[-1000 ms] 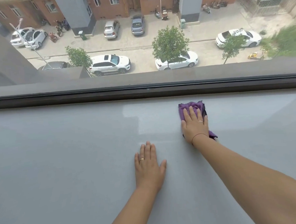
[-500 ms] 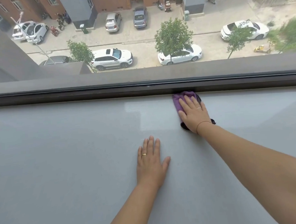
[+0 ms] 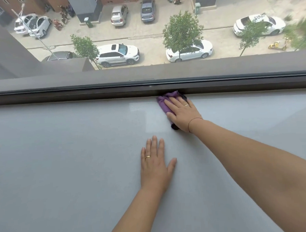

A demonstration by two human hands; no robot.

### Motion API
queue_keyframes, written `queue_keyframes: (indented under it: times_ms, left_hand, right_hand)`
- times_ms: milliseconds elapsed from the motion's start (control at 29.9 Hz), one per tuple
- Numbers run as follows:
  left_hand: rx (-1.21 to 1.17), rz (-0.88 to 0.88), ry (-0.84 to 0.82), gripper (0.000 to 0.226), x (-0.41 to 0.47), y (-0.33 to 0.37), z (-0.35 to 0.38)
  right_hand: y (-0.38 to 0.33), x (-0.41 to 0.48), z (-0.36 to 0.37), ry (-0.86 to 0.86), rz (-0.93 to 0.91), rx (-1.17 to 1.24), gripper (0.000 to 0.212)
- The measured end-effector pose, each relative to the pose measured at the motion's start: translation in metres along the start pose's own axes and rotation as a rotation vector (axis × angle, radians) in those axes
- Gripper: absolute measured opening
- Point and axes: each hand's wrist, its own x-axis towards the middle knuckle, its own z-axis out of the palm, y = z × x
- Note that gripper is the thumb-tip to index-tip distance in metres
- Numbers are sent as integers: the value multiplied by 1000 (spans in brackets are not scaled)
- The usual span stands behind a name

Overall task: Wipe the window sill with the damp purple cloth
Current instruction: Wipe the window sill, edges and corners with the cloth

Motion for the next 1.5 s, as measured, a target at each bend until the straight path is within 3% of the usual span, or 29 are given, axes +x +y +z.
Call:
queue_keyframes:
  times_ms: [234,401,468,568,635,835,969,1035,1136,1269,1369,1503]
  left_hand:
    - [25,-71,-19,76,3,16,-2]
    - [13,54,-47,72,0,50,1]
    - [9,84,-70,71,-3,65,7]
    - [17,63,-93,70,-4,79,14]
    - [24,38,-102,68,-3,82,16]
    - [19,9,-139,65,-2,83,12]
    - [20,-43,-148,64,-4,95,12]
    - [3,-75,-117,61,-5,105,12]
    - [-13,-87,-67,60,-10,119,14]
    - [23,-77,-128,64,-26,120,21]
    - [31,-59,-158,66,-28,114,22]
    - [27,-54,-188,67,-29,113,19]
  right_hand:
    - [112,-62,-13,114,332,-35,56]
    - [92,-56,-14,150,602,69,57]
    - [62,-52,-9,112,469,56,58]
    - [42,-62,1,-4,93,-12,56]
    - [62,-72,0,-27,17,-35,55]
    - [165,-116,-20,38,323,-19,56]
    - [163,-119,-23,51,564,72,57]
    - [129,-116,-14,48,512,76,57]
    - [76,-124,8,6,180,36,57]
    - [89,-139,12,-38,6,-16,55]
    - [133,-151,2,-2,126,-17,55]
    - [167,-174,-6,51,484,58,56]
